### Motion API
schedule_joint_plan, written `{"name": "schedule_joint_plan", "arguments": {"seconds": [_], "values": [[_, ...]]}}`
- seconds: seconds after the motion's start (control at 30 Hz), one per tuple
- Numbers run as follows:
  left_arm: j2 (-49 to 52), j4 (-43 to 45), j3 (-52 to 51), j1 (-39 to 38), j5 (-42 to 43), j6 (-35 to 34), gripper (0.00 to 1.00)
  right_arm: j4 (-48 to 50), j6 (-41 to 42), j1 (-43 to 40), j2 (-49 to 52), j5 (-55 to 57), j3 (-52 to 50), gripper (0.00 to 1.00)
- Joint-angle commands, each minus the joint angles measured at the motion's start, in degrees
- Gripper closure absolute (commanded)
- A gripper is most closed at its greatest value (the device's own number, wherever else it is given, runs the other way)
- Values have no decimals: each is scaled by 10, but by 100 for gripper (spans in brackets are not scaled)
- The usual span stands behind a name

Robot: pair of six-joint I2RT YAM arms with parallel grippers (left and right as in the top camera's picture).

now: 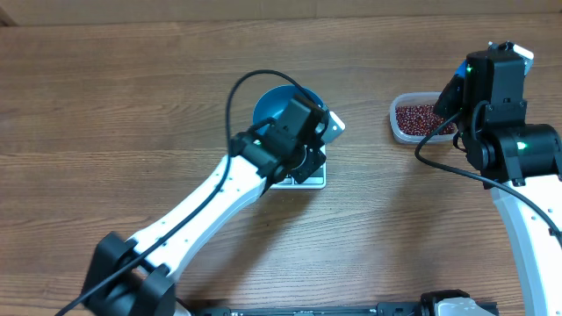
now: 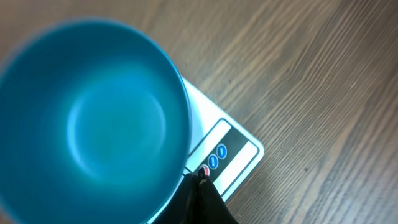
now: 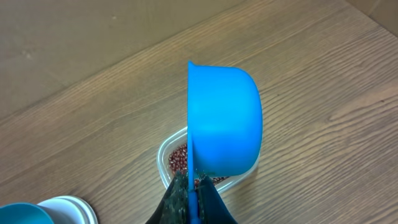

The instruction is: Scoop item into bowl and weigh 150g on scale

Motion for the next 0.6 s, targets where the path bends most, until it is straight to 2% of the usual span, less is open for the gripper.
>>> {"name": "schedule_joint_plan", "arguments": {"seconds": [0.0,0.57], "values": [[41,7,-8,-16,-26,12,96,-1,-5,-2,-3,3,13,96],[116,18,-9,-24,-32,11,96,-7,-4,-2,-3,3,13,96]]}}
